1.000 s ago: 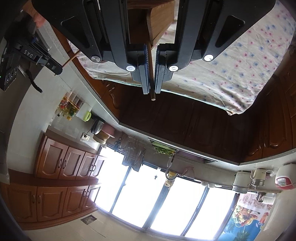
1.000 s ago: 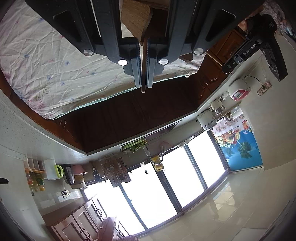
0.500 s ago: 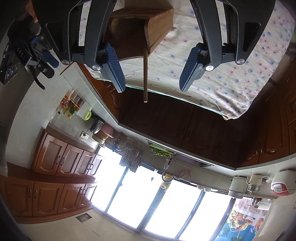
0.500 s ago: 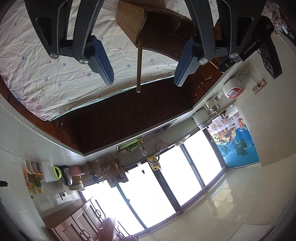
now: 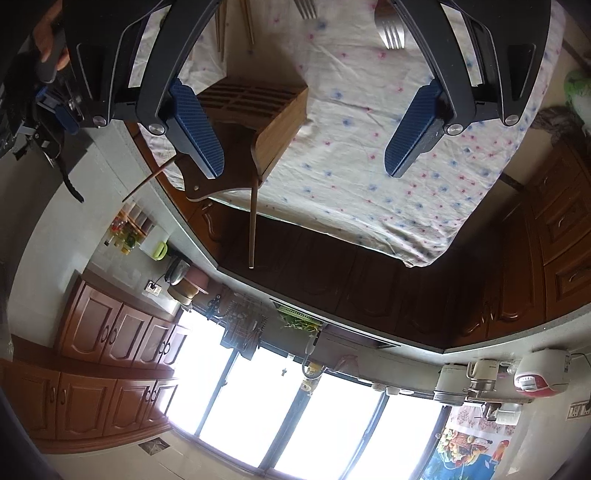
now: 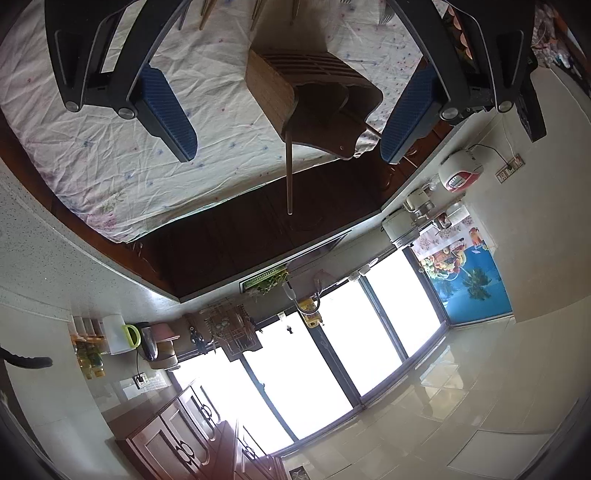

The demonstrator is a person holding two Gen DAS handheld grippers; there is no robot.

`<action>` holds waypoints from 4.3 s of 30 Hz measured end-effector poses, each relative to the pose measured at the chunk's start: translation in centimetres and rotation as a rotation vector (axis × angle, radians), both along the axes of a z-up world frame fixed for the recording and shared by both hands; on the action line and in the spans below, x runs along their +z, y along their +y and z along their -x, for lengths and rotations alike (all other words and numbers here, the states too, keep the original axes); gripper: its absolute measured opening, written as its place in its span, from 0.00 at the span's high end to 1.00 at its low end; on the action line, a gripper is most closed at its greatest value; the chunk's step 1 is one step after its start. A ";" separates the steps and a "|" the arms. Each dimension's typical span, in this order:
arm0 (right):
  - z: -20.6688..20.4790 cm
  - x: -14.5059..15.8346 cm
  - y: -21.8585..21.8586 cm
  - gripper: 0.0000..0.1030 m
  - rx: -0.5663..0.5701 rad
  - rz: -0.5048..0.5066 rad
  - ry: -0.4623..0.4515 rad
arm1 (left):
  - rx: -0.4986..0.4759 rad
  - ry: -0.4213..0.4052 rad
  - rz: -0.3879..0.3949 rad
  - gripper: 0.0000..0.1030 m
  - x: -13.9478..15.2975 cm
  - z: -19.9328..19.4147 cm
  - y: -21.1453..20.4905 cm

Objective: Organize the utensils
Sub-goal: 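Open the left tool and pull it back from the holder, then lower the left tool onto a thin metal chopstick and close it, then lift the metal chopstick with the left tool and insert it into the holder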

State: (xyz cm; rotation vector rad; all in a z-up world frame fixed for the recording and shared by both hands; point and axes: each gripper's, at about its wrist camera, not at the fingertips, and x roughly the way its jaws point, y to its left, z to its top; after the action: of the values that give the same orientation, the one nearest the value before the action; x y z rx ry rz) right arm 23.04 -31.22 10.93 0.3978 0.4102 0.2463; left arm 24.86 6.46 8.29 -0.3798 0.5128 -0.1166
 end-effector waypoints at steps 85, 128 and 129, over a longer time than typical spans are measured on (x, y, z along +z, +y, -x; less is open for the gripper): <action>-2.7 -17.6 0.4 0.85 0.008 0.349 0.554 | -0.421 0.422 -0.476 0.69 -14.6 -1.4 -18.1; 9.3 -2.4 2.1 0.96 0.098 0.205 0.211 | -0.452 0.127 -0.062 0.97 -0.5 9.6 -7.5; 9.4 -2.1 2.2 0.96 0.098 0.208 0.202 | -0.450 0.122 -0.062 0.97 -0.3 9.7 -7.4</action>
State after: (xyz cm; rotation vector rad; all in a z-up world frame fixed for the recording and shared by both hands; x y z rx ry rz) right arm 13.64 -29.07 8.82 0.1986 0.6488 0.2573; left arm 15.19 -0.94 7.96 -0.2065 0.7153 -0.5137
